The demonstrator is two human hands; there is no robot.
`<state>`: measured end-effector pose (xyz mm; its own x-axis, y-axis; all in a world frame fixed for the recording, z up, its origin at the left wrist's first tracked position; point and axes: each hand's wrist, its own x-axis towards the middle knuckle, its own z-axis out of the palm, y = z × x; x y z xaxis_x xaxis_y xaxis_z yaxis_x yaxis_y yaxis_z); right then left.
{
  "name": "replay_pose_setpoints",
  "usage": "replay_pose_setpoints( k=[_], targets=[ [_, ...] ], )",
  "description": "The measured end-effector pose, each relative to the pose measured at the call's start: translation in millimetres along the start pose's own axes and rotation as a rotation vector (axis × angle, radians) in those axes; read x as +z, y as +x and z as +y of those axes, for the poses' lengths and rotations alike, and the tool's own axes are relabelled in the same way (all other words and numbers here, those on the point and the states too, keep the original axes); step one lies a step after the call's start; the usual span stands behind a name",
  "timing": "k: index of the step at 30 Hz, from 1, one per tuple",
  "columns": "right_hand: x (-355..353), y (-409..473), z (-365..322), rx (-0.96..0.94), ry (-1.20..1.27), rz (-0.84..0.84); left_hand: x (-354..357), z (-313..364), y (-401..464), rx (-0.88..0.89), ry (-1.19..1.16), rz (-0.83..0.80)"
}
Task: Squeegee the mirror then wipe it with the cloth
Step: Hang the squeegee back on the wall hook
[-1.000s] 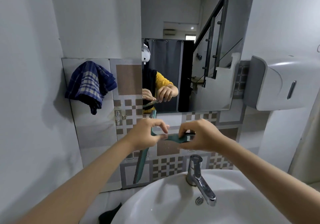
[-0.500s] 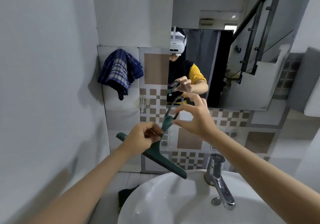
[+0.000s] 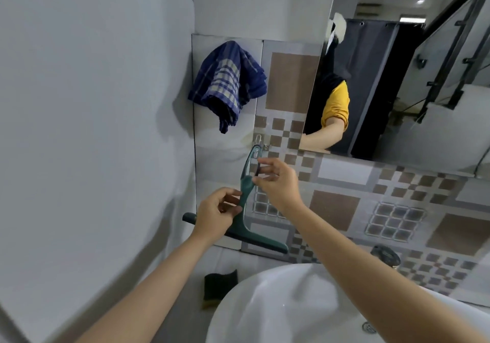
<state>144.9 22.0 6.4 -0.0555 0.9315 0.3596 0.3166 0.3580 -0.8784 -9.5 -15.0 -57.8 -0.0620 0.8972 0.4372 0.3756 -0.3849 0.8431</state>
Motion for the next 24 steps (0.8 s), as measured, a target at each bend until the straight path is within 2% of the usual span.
replay_pose_setpoints(
  k=[11, 15, 19, 24],
  targets=[
    [9, 10, 34, 0.036, -0.038, 0.001, 26, -33, 6, -0.039, -0.003, -0.042],
    [5, 13, 24, -0.091, -0.238, 0.058, 21, -26, 10, -0.019, -0.015, -0.025],
    [2, 24, -10, -0.277, -0.212, 0.152, 1, 8, 27, 0.084, -0.035, 0.192],
    [0, 54, -71, -0.494, -0.131, 0.341, -40, 77, 61, 0.425, -0.024, 0.635]
  ],
)
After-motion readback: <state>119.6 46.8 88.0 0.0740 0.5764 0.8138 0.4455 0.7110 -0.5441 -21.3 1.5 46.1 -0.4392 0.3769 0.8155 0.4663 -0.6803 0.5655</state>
